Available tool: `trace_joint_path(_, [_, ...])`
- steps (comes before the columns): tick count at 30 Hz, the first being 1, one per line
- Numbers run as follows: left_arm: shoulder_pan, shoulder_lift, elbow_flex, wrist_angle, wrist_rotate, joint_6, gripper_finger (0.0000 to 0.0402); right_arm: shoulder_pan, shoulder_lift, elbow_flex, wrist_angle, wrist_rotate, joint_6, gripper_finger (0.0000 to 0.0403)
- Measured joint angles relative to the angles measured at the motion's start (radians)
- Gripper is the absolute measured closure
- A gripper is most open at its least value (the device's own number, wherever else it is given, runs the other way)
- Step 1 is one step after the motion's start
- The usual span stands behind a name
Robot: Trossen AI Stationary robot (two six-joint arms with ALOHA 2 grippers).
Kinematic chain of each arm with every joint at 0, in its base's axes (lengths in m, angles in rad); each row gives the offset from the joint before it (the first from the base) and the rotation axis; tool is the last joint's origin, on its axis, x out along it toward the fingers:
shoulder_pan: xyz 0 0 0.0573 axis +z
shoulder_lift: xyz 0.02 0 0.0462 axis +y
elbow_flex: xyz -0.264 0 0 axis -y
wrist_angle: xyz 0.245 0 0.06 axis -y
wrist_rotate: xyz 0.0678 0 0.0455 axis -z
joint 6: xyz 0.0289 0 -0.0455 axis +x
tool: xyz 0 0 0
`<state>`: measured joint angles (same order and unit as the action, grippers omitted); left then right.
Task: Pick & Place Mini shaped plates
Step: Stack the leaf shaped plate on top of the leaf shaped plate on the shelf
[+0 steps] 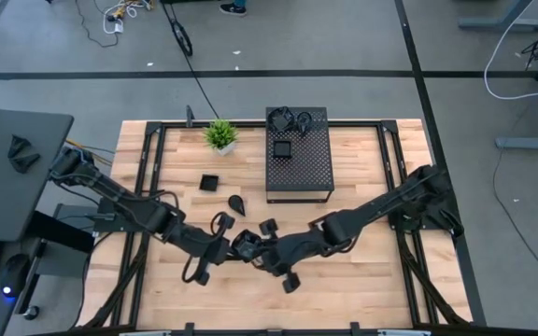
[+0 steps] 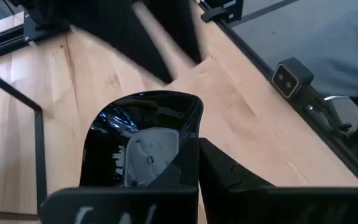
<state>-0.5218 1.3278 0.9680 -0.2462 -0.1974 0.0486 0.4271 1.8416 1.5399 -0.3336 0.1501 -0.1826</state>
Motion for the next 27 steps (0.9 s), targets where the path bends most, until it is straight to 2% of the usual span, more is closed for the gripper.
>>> trace_joint_path(7, [0.015,0.000,0.000,-0.002,0.000,0.007,0.0400,-0.020,0.022,0.032,-0.049,0.066,-0.028,0.0275])
trace_joint_path(15, [0.015,0.001,0.000,0.003,0.000,0.014,0.0400,-0.039,0.021,0.010,-0.058,0.042,-0.058,0.0280])
trace_joint_path(19, [0.015,0.001,0.000,0.006,0.000,0.015,0.0399,-0.040,0.021,-0.001,-0.050,0.034,-0.062,0.0297])
trace_joint_path(27, [0.015,0.001,0.000,0.013,-0.039,0.017,0.0399,-0.040,0.021,-0.011,-0.021,0.030,-0.063,0.0356])
